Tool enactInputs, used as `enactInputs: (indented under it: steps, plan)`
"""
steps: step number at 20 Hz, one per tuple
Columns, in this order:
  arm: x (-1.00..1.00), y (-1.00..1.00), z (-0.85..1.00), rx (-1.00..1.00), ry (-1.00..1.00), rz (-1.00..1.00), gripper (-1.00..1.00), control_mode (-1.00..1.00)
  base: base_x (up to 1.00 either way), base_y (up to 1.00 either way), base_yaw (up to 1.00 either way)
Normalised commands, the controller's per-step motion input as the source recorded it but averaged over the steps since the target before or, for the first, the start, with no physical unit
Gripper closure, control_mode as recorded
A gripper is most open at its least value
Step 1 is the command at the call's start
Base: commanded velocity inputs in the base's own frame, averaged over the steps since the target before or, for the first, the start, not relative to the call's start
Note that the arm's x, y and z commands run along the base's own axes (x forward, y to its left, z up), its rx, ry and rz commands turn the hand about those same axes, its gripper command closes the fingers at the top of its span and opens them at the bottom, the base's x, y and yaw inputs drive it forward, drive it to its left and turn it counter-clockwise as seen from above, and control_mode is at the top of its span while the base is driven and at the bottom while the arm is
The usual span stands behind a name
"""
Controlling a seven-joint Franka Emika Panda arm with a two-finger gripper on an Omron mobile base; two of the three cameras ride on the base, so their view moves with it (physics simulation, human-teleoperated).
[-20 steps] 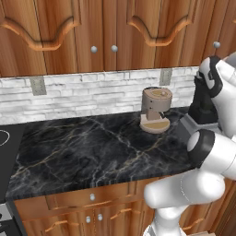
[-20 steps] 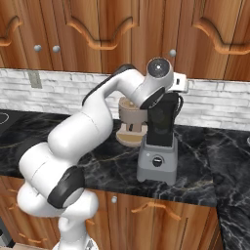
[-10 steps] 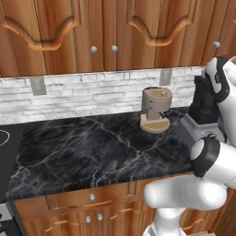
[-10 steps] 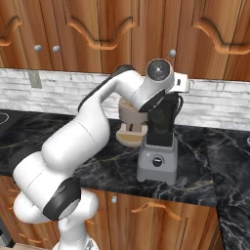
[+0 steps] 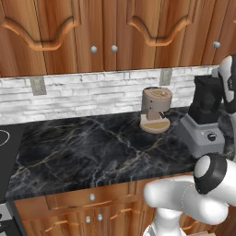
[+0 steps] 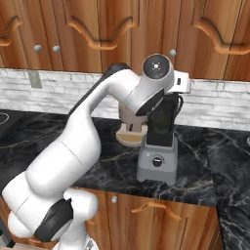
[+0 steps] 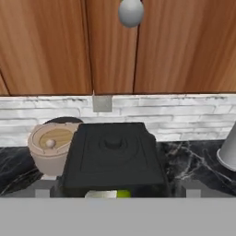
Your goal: Grab the lime and garlic from the fridge, place them in the blender, close the lid, and turn on the blender to create a marinade.
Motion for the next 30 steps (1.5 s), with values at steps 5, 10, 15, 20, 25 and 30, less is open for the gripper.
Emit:
enactInputs:
  steps: [5, 10, 15, 20, 25, 30]
  plan:
    - [-0.97, 0.38, 0.00, 0.00, 0.00, -0.01, -1.00, -1.00, 0.00, 0.00, 0.00]
    - [-0.98, 0.47, -0.13, -0.05, 0.03, -0.12, -1.00, -1.00, 0.00, 0.00, 0.00]
    - [-0.68, 0.50, -0.38, -0.17, 0.23, -0.17, -1.00, -1.00, 0.00, 0.00, 0.00]
    - [-0.19, 0.28, -0.44, -0.16, 0.31, -0.19, -1.00, -1.00, 0.00, 0.00, 0.00]
    - [0.04, 0.00, -0.47, -0.08, 0.22, -0.11, -1.00, -1.00, 0.00, 0.00, 0.00]
    - [0.18, -0.03, -0.70, -0.03, 0.05, -0.02, -1.00, -1.00, 0.00, 0.00, 0.00]
